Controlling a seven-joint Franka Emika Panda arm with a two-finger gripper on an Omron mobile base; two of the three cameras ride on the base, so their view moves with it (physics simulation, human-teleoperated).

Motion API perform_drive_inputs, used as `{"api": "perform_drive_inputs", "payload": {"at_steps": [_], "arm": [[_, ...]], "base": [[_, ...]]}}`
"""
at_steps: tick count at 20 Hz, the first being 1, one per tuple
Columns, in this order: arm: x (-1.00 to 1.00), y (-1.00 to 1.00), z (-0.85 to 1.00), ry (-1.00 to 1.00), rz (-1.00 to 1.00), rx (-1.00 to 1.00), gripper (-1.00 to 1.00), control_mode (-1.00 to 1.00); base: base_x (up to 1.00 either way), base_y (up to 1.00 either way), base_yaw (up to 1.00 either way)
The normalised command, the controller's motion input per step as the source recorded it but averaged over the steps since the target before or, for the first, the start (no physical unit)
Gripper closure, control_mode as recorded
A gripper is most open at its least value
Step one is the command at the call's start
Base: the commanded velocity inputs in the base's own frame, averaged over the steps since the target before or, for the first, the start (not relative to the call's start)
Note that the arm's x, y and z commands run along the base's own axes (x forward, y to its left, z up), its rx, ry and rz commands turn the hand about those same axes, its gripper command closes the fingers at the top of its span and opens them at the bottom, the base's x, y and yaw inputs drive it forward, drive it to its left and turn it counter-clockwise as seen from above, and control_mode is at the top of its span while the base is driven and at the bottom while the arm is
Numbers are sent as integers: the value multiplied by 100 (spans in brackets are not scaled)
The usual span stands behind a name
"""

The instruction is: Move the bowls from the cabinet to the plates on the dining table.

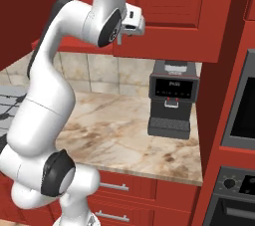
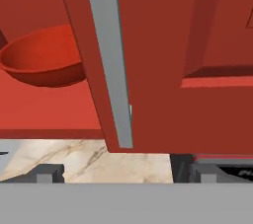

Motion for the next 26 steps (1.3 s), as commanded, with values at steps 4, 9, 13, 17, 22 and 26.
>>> {"api": "perform_drive_inputs", "payload": {"at_steps": [4,9,13,17,22,26], "arm": [[44,0,8,0,0,0,-100,-100],[34,0,2,0,0,0,-100,-100],[33,0,0,0,0,0,-100,-100],[31,-1,0,0,0,0,-100,-100],[43,-6,-6,0,2,0,-100,-100],[17,-9,-2,0,4,0,-100,-100]], "base": [[0,0,0],[0,0,0],[0,0,0],[0,0,0],[0,0,0],[0,0,0]]}}
